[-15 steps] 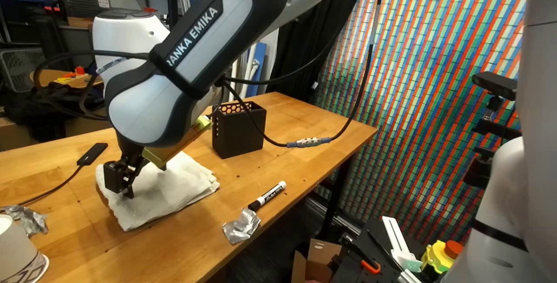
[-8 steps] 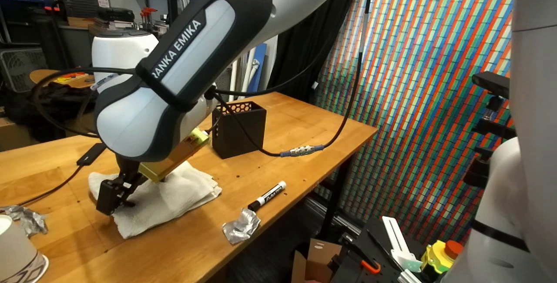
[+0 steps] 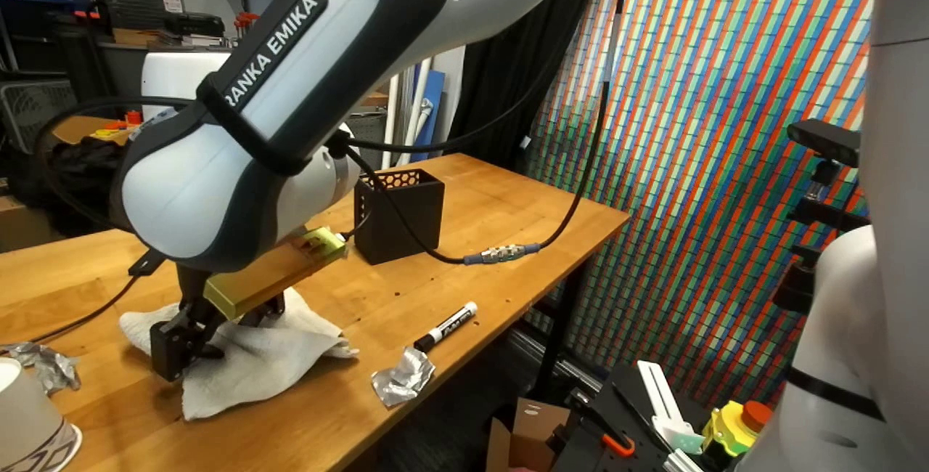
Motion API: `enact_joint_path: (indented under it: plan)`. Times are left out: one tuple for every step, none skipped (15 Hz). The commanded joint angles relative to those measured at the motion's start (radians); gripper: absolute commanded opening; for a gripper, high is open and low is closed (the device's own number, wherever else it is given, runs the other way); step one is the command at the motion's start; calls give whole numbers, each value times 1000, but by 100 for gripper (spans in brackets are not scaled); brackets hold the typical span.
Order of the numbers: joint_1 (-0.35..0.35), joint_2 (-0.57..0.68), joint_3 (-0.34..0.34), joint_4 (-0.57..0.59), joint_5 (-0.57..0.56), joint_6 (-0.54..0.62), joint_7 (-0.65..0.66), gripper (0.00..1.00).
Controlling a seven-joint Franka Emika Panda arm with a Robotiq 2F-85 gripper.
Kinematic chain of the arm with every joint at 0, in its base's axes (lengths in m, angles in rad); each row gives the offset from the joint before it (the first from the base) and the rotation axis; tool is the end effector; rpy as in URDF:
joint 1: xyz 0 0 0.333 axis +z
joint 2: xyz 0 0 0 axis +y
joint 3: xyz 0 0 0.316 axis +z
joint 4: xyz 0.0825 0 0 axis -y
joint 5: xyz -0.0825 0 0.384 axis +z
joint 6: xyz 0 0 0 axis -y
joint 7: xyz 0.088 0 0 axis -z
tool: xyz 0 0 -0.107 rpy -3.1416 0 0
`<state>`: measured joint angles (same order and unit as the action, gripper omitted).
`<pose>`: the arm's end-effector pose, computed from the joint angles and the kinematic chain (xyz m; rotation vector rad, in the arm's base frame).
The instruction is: Pick up the cloth from the table and put it in the box
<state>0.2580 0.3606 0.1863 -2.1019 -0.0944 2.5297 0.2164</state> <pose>0.5326 0.2526 0.2553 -3.0755 -0.4476 -0.1068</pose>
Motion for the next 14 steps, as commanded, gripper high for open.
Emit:
enact_joint_path:
  plan:
    - [39,-105,-33,-58,-18,6,97,1]
    - [48,-127,-42,-66,-35,6,129,0]
    - [54,-159,-51,-79,-57,5,161,3]
    - [60,-186,-59,-89,-83,1,195,4]
    - [68,-225,-71,-102,-129,-7,245,0]
    - [69,-255,-77,-110,-173,-16,287,0]
    - [68,-296,-87,-120,-236,-34,339,0]
    - [60,-325,-85,-122,-285,-53,379,0]
    - [45,-360,-84,-122,-336,-80,416,0]
    - [29,-386,-77,-116,-381,-111,448,0]
    - [7,-408,-73,-102,-415,-150,468,0]
    - [-12,-423,-64,-90,-432,-183,476,0]
    - [-33,-427,-61,-66,-436,-215,471,0]
    - [-50,-431,-58,-50,-443,-241,473,0]
